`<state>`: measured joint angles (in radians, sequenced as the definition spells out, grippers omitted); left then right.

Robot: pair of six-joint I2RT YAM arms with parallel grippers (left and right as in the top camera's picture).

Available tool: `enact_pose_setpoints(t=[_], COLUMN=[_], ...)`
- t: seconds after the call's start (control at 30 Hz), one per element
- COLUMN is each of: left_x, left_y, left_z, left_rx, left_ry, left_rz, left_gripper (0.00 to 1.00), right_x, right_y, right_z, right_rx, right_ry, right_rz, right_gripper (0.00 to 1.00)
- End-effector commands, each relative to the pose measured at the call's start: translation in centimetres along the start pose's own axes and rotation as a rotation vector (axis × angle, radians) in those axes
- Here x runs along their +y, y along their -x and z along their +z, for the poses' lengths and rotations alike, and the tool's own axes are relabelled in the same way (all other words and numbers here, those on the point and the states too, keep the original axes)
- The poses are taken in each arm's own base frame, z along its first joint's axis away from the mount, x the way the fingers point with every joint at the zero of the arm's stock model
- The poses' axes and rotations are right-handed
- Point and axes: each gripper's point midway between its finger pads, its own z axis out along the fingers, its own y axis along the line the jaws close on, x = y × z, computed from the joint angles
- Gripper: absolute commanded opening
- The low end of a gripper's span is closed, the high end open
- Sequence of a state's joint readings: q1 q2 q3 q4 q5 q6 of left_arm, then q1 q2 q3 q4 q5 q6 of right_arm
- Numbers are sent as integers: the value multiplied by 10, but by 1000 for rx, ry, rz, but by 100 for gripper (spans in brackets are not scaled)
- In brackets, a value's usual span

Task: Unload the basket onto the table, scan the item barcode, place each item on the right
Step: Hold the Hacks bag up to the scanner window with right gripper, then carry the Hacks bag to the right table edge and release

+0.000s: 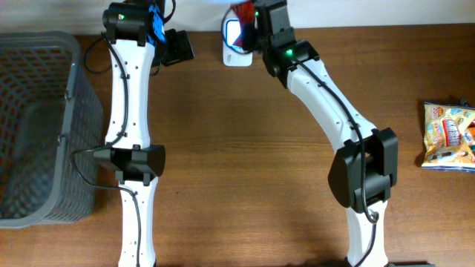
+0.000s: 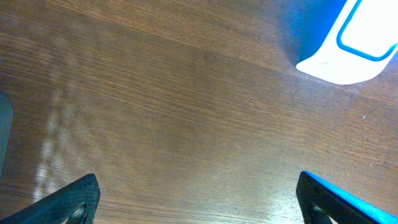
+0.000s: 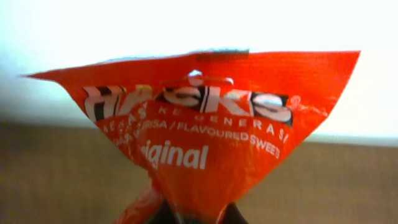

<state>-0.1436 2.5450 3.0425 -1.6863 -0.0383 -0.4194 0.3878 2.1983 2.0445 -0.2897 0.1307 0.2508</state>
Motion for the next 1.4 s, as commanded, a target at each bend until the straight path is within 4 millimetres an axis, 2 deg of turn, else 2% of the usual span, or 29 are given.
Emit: enact_pose_setpoints(t=[0.0,0.13,0.23,0.3,0.37,0.43,0.47,0.5,0.57,0.6,0.63,0.67,0.7,0.8,0.83,0.87,1.0,1.07,1.1,1.17,1.27,1.3,1.37], left_x=[3,3,3,3,3,3,3,3,3,3,3,3,3,3,3,3,3,3,3,3,3,3,3], left_y=[0,0,0,0,0,0,0,0,0,0,0,0,0,0,0,0,0,0,0,0,0,0,0], left_z=[4,4,4,4,4,4,4,4,4,4,4,4,4,4,4,4,4,4,4,4,4,4,4], left_rx=[4,4,4,4,4,4,4,4,4,4,4,3,4,4,3,4,4,4,4,4,4,4,3], left_ry=[14,14,14,14,14,14,14,14,14,14,14,14,14,14,14,14,14,14,14,14,14,14,14], left_rz=[8,7,8,7,7,8,8,7,7,8,8,8,8,8,7,7,7,8,8,8,7,7,7], left_gripper=[99,99,99,99,99,99,99,99,99,99,99,99,99,99,99,99,99,99,99,99,99,99,99], right_x=[8,6,-1,-2,-7,-23,-43,-76,-135,-180,-229,-274,-317,-422,-442,-472,-548,-565,-573,-583,-578,-573,-556], right_y=[12,-18,-33,-24,2,34,59,79,94,95,86,68,40,-37,-51,-72,-132,-147,-153,-164,-172,-169,-149], right_z=[16,69,82,79,67,50,33,15,-14,-35,-57,-76,-91,-146,-158,-177,-240,-257,-268,-289,-300,-303,-317], right_rx=[-106,-190,-179,-205,-266,-318,-353,-366,-349,-316,-256,-169,-47,234,276,329,436,456,466,494,547,546,456], right_ry=[15,35,25,26,28,8,-20,-102,-278,-427,-583,-720,-809,-1012,-1043,-1096,-1242,-1264,-1281,-1311,-1311,-1314,-1349], right_rz=[12,25,15,19,32,48,61,82,110,127,139,143,150,251,278,316,459,506,526,561,576,589,690], right_gripper=[4,4,4,4,4,4,4,4,4,4,4,4,4,4,4,4,4,7,22,45,77,100,98])
